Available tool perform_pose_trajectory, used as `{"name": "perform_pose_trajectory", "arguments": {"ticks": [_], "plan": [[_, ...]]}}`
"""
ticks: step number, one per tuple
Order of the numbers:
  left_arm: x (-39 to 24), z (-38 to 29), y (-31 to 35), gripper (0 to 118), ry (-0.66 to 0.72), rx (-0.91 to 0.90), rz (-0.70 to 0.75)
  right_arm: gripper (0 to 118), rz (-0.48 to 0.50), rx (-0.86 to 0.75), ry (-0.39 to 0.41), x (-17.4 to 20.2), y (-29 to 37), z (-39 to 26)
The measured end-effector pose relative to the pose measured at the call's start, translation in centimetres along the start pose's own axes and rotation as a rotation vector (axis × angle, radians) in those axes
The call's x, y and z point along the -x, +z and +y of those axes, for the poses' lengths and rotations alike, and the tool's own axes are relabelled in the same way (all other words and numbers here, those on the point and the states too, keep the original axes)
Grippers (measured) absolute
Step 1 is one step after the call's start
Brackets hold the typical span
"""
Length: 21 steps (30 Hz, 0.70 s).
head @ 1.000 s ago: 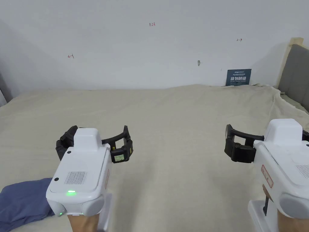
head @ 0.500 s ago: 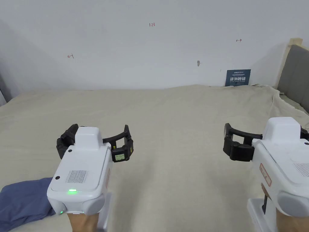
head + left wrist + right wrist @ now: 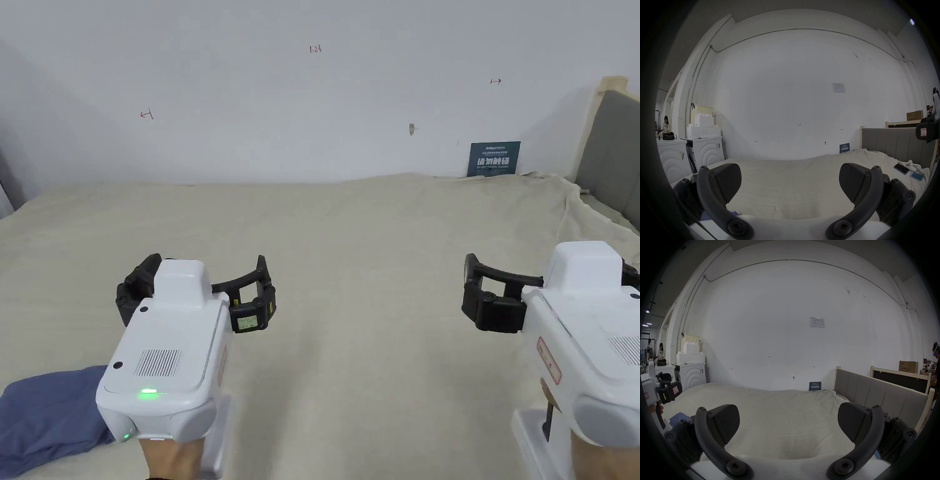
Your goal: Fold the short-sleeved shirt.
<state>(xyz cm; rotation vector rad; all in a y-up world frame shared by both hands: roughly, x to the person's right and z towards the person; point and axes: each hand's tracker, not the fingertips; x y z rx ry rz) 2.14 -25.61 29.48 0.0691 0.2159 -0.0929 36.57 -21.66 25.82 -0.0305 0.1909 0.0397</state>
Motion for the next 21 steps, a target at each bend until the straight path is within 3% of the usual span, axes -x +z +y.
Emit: {"name": "perform_pose_trajectory", "arguments": {"ticks": [21], "plan": [[0.08,0.00,0.17,118,0.004,-0.004,-0.001,118,0.002,-0.004,0.003,0.23,0.04,0.37]]}}
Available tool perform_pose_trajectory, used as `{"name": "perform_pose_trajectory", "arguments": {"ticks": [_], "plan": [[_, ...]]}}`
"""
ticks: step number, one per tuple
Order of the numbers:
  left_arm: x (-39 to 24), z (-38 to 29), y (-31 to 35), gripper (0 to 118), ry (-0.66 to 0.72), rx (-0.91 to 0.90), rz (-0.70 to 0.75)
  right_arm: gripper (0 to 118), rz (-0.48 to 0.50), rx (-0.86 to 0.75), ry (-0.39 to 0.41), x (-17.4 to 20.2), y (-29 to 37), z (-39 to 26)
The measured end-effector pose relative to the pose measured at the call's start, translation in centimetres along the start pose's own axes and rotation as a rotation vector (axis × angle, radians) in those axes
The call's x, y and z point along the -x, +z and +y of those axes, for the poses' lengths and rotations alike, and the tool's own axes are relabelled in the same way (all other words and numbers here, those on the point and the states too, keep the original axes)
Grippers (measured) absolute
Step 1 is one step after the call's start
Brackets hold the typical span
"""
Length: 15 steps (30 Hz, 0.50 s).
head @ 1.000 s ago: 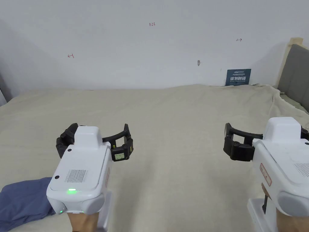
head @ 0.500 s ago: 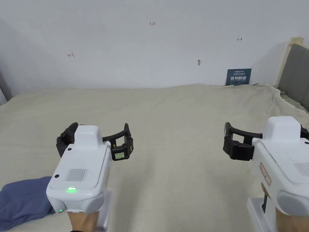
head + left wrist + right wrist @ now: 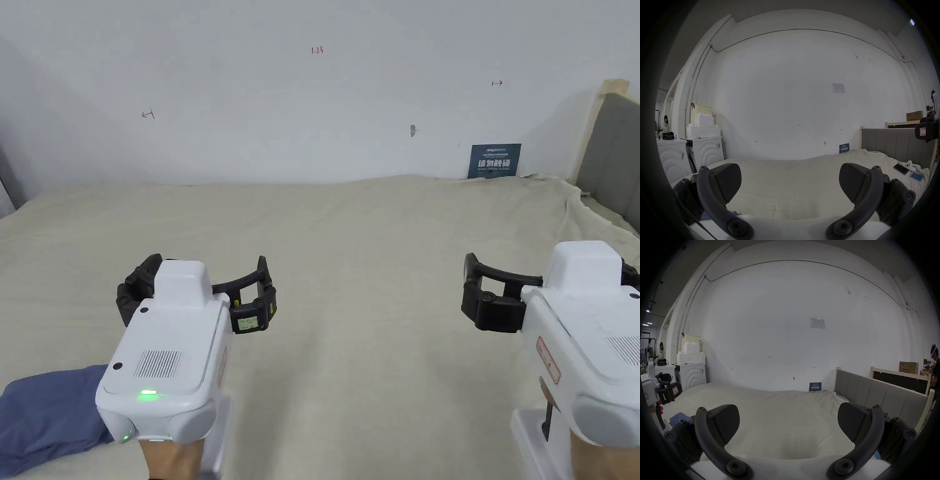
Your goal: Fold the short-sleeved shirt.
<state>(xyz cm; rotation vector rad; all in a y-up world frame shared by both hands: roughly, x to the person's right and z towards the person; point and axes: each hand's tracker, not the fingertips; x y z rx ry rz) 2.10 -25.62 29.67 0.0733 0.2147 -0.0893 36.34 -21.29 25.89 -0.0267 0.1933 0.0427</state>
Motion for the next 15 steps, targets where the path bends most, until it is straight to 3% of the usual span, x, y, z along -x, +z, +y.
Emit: {"name": "perform_pose_trajectory", "arguments": {"ticks": [15], "plan": [[0.03,-0.10,0.12,118,-0.001,0.001,-0.004,118,0.000,-0.005,0.002,-0.05,0.10,0.00]]}}
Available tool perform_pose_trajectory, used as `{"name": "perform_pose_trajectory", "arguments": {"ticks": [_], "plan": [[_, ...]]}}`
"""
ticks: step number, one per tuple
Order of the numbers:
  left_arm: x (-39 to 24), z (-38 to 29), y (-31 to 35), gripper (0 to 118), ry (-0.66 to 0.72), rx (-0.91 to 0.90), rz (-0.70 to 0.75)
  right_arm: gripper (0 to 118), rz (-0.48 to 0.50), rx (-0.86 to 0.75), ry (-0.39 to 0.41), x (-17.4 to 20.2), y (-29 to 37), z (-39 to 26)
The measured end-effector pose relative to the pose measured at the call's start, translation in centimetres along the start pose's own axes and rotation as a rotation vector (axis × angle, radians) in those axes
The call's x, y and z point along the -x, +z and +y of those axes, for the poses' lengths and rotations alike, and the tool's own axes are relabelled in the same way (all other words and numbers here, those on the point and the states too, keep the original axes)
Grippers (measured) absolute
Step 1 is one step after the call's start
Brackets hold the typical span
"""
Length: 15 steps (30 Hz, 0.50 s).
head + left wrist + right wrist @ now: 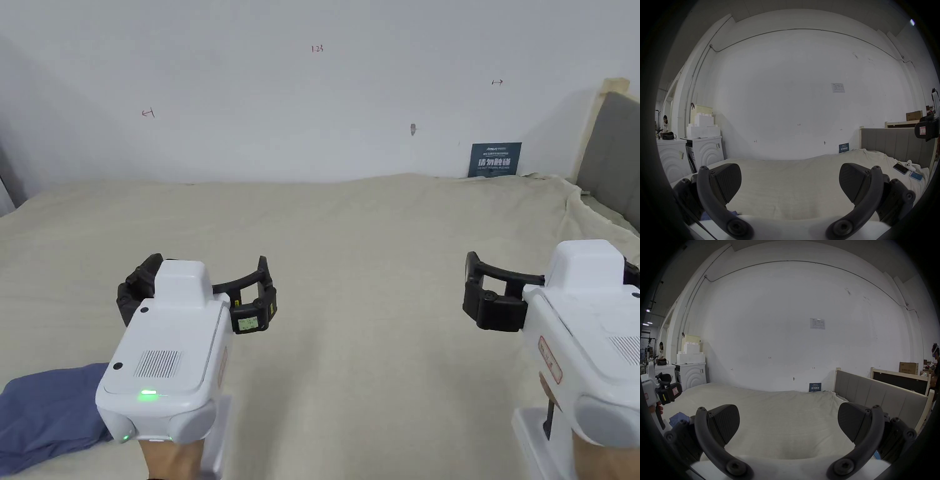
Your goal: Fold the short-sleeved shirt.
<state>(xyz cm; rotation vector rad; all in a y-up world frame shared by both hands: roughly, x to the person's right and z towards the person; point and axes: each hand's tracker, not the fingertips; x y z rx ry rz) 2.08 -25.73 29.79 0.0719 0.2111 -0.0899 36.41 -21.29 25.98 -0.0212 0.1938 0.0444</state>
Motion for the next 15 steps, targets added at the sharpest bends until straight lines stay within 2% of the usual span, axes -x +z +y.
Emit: {"name": "perform_pose_trajectory", "arguments": {"ticks": [15], "plan": [[-0.01,-0.14,0.19,118,0.007,-0.001,0.000,118,-0.021,-0.006,0.013,0.86,0.39,0.15]]}}
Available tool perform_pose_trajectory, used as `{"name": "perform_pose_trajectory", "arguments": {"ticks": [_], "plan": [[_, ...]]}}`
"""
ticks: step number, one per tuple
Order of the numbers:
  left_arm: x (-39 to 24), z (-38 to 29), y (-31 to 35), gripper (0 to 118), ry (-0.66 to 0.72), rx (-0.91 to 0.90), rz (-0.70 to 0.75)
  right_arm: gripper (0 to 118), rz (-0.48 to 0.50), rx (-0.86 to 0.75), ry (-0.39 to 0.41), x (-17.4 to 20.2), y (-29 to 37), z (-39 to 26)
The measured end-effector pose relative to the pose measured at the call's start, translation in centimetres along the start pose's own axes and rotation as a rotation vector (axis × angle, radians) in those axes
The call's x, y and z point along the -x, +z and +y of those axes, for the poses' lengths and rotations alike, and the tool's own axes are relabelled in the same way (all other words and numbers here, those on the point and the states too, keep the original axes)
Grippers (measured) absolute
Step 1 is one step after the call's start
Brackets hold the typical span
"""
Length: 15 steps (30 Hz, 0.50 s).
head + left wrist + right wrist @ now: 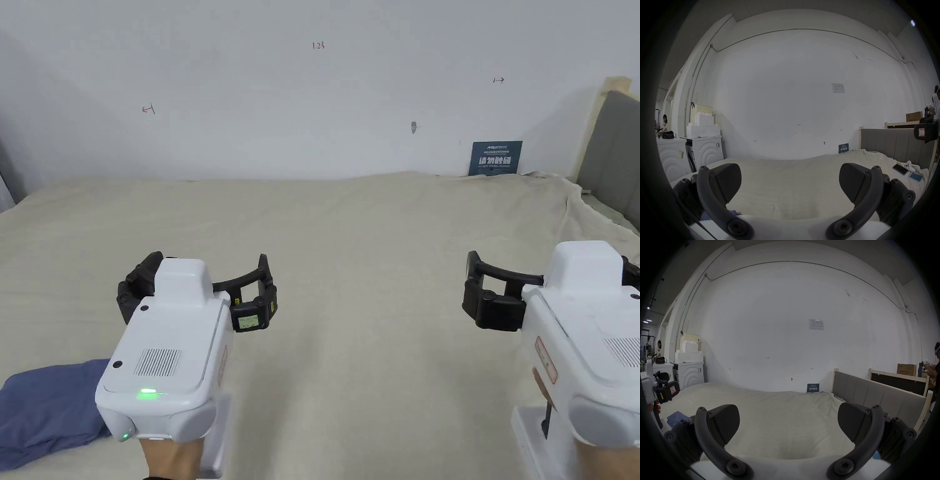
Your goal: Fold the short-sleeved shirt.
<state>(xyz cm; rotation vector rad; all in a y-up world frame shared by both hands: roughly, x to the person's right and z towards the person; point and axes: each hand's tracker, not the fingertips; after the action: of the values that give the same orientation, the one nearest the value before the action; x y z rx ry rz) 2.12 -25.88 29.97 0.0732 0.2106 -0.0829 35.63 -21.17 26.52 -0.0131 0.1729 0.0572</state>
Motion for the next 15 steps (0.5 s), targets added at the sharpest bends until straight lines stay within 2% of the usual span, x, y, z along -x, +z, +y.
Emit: {"name": "perform_pose_trajectory", "arguments": {"ticks": [9,12,15], "plan": [[-0.1,0.3,0.3,118,0.016,-0.002,-0.003,118,0.023,0.027,-0.053,-0.1,0.0,0.4],[0.1,0.3,0.4,118,0.039,0.007,-0.024,118,-0.009,0.065,-0.079,-0.1,-0.2,0.6],[0.2,0.3,0.6,118,0.046,0.017,-0.032,118,-0.009,0.134,-0.183,-0.7,-0.3,0.8]]}}
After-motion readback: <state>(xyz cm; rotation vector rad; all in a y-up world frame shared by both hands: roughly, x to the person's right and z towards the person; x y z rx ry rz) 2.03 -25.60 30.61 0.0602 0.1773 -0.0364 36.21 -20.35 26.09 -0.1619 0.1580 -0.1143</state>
